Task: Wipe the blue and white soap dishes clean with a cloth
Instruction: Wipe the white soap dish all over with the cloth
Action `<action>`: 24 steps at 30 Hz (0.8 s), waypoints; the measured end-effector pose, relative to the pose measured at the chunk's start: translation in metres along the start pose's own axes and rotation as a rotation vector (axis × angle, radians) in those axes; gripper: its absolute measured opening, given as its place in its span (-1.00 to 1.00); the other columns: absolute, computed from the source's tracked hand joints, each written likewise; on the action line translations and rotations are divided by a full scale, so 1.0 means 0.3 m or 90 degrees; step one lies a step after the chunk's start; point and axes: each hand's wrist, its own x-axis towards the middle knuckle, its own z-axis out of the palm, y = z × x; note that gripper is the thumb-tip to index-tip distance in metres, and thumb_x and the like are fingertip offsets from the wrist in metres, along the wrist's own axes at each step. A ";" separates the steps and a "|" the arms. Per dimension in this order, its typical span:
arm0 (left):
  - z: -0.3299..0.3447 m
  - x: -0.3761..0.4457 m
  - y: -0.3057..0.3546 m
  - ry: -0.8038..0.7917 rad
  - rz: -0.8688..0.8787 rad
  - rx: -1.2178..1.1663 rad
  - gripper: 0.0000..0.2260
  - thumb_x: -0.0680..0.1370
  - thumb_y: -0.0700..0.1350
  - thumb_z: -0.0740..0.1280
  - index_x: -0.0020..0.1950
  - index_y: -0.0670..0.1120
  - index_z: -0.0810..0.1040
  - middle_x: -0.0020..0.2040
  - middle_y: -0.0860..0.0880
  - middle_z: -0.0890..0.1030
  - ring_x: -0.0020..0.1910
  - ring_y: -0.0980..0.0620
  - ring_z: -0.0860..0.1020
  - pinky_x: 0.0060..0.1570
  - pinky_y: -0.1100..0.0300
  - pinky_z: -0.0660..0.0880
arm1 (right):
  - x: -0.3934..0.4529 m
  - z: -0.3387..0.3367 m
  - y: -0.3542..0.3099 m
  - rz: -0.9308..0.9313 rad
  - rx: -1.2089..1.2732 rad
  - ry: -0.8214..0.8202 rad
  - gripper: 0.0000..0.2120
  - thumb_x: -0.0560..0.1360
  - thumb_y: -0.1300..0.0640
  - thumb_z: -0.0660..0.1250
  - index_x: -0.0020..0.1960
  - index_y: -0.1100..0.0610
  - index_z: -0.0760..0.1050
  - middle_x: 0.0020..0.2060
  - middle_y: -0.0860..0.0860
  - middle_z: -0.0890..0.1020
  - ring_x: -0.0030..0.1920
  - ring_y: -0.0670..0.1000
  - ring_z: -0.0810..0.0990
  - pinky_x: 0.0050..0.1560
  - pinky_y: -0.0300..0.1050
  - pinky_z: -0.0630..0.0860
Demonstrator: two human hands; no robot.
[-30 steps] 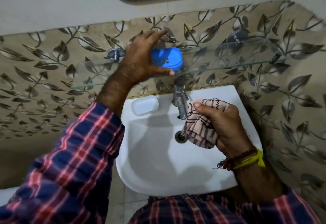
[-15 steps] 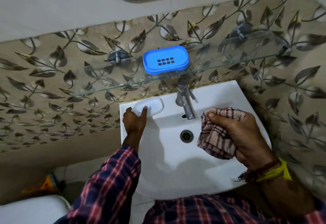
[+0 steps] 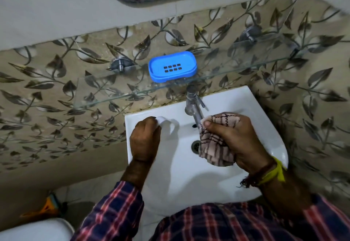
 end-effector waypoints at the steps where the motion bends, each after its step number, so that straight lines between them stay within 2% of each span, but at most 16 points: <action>1: -0.025 0.007 0.031 -0.003 -0.129 -0.069 -0.94 0.53 -0.23 0.40 -0.05 -0.21 0.62 -0.20 -0.13 0.67 -0.19 -0.10 0.58 -0.16 -0.03 0.55 | -0.001 0.010 0.005 -0.009 -0.019 -0.028 -0.92 0.44 0.30 0.51 -0.10 0.31 0.66 -0.27 0.24 0.73 -0.32 0.14 0.69 -0.18 0.07 0.64; 2: -0.045 0.020 0.062 -0.008 -0.285 -0.169 -0.96 0.51 -0.27 0.42 -0.08 -0.16 0.61 -0.22 -0.06 0.66 -0.23 -0.06 0.60 -0.16 -0.04 0.60 | -0.003 0.021 0.011 -0.025 -0.050 -0.053 -0.90 0.44 0.28 0.52 -0.09 0.31 0.66 -0.25 0.25 0.72 -0.29 0.15 0.69 -0.14 0.13 0.64; 3: -0.061 0.038 0.095 -0.017 -0.423 -0.263 -0.89 0.49 -0.30 0.43 -0.11 -0.11 0.60 -0.23 -0.01 0.66 -0.24 -0.03 0.61 -0.13 -0.06 0.63 | -0.005 0.028 0.018 -0.046 -0.090 -0.068 -0.87 0.43 0.27 0.54 -0.09 0.30 0.65 -0.22 0.24 0.73 -0.23 0.16 0.70 -0.06 0.16 0.65; 4: -0.073 0.053 0.122 -0.022 -0.505 -0.335 -0.84 0.48 -0.33 0.43 -0.13 -0.07 0.60 -0.22 0.00 0.67 -0.24 -0.02 0.62 -0.11 -0.06 0.64 | -0.004 0.034 0.027 -0.070 -0.139 -0.074 -0.86 0.41 0.25 0.56 -0.09 0.29 0.65 -0.19 0.20 0.73 -0.18 0.15 0.71 0.01 0.16 0.66; 8: -0.134 0.077 0.218 -0.104 -0.614 -0.576 -0.83 0.53 -0.35 0.43 -0.05 -0.08 0.68 -0.24 -0.04 0.74 -0.30 0.07 0.64 -0.23 0.20 0.57 | -0.005 0.042 0.043 -0.115 -0.252 -0.118 -0.84 0.40 0.18 0.58 -0.11 0.22 0.64 -0.20 0.10 0.73 -0.14 0.11 0.71 0.04 0.11 0.64; 10: -0.166 0.065 0.256 -0.142 -0.614 -0.676 -0.93 0.54 -0.19 0.48 0.01 -0.10 0.70 -0.16 -0.03 0.76 -0.20 0.06 0.68 -0.17 0.19 0.60 | -0.008 0.035 0.047 -0.097 -0.229 -0.133 -0.85 0.40 0.20 0.58 -0.13 0.22 0.64 -0.22 0.11 0.73 -0.19 0.07 0.70 0.01 0.05 0.65; 12: -0.188 0.038 0.284 -0.181 -0.592 -0.759 -0.66 0.50 0.10 0.49 0.14 -0.10 0.70 0.06 -0.10 0.75 0.05 -0.05 0.70 0.02 0.09 0.61 | -0.017 0.023 0.047 -0.052 -0.177 -0.145 -0.88 0.40 0.24 0.57 -0.15 0.24 0.64 -0.24 0.13 0.74 -0.24 0.02 0.69 -0.06 0.00 0.66; 14: -0.203 0.007 0.302 -0.255 -0.545 -0.801 -0.33 0.45 0.37 0.42 0.36 -0.08 0.58 0.32 -0.12 0.64 0.31 -0.13 0.60 0.24 -0.01 0.56 | -0.032 0.013 0.038 0.008 -0.121 -0.163 -0.91 0.40 0.30 0.55 -0.15 0.28 0.65 -0.23 0.16 0.75 -0.26 0.02 0.69 -0.10 0.00 0.66; 15: -0.208 -0.009 0.317 -0.298 -0.517 -0.811 -0.22 0.42 0.44 0.39 0.45 -0.05 0.49 0.41 -0.10 0.58 0.39 -0.14 0.55 0.29 -0.04 0.54 | -0.041 0.006 0.032 0.041 -0.086 -0.172 -0.93 0.41 0.32 0.54 -0.14 0.30 0.66 -0.22 0.18 0.75 -0.26 0.04 0.70 -0.10 0.00 0.65; 17: -0.202 -0.035 0.344 -0.367 -0.446 -0.813 -0.18 0.43 0.38 0.42 0.55 -0.03 0.32 0.47 0.00 0.52 0.44 -0.08 0.50 0.31 -0.03 0.54 | -0.057 -0.004 0.016 0.109 0.001 -0.187 -0.90 0.41 0.38 0.50 -0.08 0.37 0.65 -0.18 0.22 0.73 -0.22 0.08 0.69 -0.09 0.00 0.65; 19: -0.188 -0.054 0.378 -0.365 -0.370 -0.771 -0.28 0.52 0.01 0.50 0.56 -0.13 0.22 0.40 0.12 0.56 0.36 0.05 0.55 0.23 0.12 0.56 | -0.069 -0.013 -0.001 0.154 0.071 -0.210 -0.84 0.43 0.43 0.45 0.01 0.42 0.62 -0.15 0.26 0.70 -0.17 0.13 0.68 -0.08 0.00 0.64; 20: -0.178 -0.061 0.387 -0.332 -0.347 -0.783 -0.33 0.52 -0.14 0.49 0.54 -0.14 0.23 0.33 0.11 0.60 0.28 0.05 0.60 0.17 0.15 0.58 | -0.075 -0.022 -0.009 0.164 0.095 -0.224 -0.83 0.44 0.43 0.44 0.03 0.43 0.61 -0.13 0.27 0.69 -0.15 0.15 0.67 -0.06 0.01 0.64; 21: -0.188 -0.059 0.404 -0.304 -0.393 -0.765 -0.20 0.35 0.24 0.32 0.51 -0.11 0.28 0.26 0.04 0.62 0.19 -0.02 0.62 0.12 0.11 0.58 | -0.081 -0.032 -0.018 0.169 0.116 -0.241 -0.82 0.45 0.43 0.43 0.04 0.44 0.61 -0.12 0.28 0.68 -0.14 0.16 0.66 -0.02 0.04 0.65; 22: -0.194 -0.054 0.414 -0.296 -0.406 -0.799 -0.49 0.51 -0.15 0.13 0.48 -0.07 0.36 0.23 -0.05 0.64 0.16 -0.10 0.63 0.09 0.06 0.58 | -0.087 -0.045 -0.026 0.170 0.135 -0.260 -0.82 0.46 0.42 0.43 0.05 0.44 0.62 -0.11 0.28 0.69 -0.14 0.15 0.67 0.01 0.05 0.65; 23: -0.190 -0.039 0.432 -0.263 -0.499 -0.803 -0.26 0.43 0.43 0.37 0.43 -0.04 0.46 0.23 -0.11 0.65 0.19 -0.16 0.64 0.11 0.05 0.59 | -0.093 -0.056 -0.033 0.164 0.150 -0.277 -0.82 0.46 0.40 0.43 0.05 0.42 0.63 -0.11 0.27 0.70 -0.15 0.14 0.67 0.03 0.03 0.65; 24: -0.199 -0.040 0.442 -0.246 -0.579 -0.812 -0.12 0.32 0.63 0.18 0.35 0.01 0.59 0.22 -0.10 0.68 0.25 -0.17 0.63 0.14 0.08 0.60 | -0.099 -0.063 -0.040 0.150 0.155 -0.291 -0.81 0.45 0.39 0.44 0.06 0.41 0.63 -0.10 0.26 0.71 -0.16 0.12 0.68 0.03 0.00 0.65</action>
